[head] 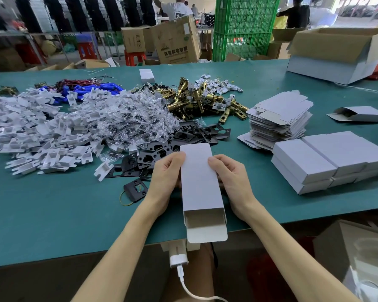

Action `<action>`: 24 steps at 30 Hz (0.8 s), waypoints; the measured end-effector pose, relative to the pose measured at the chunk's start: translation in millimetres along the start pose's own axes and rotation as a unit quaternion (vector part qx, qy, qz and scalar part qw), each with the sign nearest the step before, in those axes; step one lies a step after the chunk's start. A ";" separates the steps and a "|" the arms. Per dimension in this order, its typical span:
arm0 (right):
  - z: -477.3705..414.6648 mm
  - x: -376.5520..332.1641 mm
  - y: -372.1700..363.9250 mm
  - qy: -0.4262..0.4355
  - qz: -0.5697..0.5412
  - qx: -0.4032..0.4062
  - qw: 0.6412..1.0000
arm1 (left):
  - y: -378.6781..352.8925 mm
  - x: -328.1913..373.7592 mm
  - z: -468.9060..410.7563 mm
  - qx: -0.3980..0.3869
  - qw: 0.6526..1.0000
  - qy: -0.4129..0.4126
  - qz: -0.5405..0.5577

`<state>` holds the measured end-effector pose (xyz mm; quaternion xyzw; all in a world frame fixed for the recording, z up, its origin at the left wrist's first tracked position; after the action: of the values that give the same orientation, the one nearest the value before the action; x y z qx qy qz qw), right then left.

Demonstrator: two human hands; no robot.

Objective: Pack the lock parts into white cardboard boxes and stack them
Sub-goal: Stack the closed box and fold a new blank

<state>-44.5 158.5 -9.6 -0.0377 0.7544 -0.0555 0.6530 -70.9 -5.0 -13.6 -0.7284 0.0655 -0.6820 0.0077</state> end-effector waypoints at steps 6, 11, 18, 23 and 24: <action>-0.9 0.8 0.0 0.006 0.004 -0.008 1.000 | 1.3 -3.4 -2.3 0.005 1.000 0.018 -0.004; -1.6 2.4 0.5 0.010 0.002 -0.018 1.000 | 0.7 1.9 -0.1 0.013 1.000 0.017 -0.007; -1.4 3.6 0.1 0.007 -0.003 -0.030 1.000 | 4.2 -0.7 -0.7 0.030 0.999 0.032 -0.008; -1.4 2.8 0.2 0.003 -0.011 -0.027 1.000 | 4.3 -3.7 -3.1 0.016 0.999 0.046 -0.010; -1.2 2.4 0.2 0.003 -0.011 -0.027 1.000 | 4.0 -3.0 -2.6 0.017 0.999 0.049 -0.008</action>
<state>-46.0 158.4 -11.9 -0.0637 0.7572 -0.0420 0.6487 -74.0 -8.5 -16.8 -0.6942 0.0488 -0.7180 0.0115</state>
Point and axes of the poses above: each hand's wrist, its own z-axis away from the middle knuckle, its own y-axis out of the back of the hand, x = y × z, the point moved 3 cm from there along -z, towards the middle knuckle, and after that the axes turned 3 degrees about y, right-handed, at the moved point
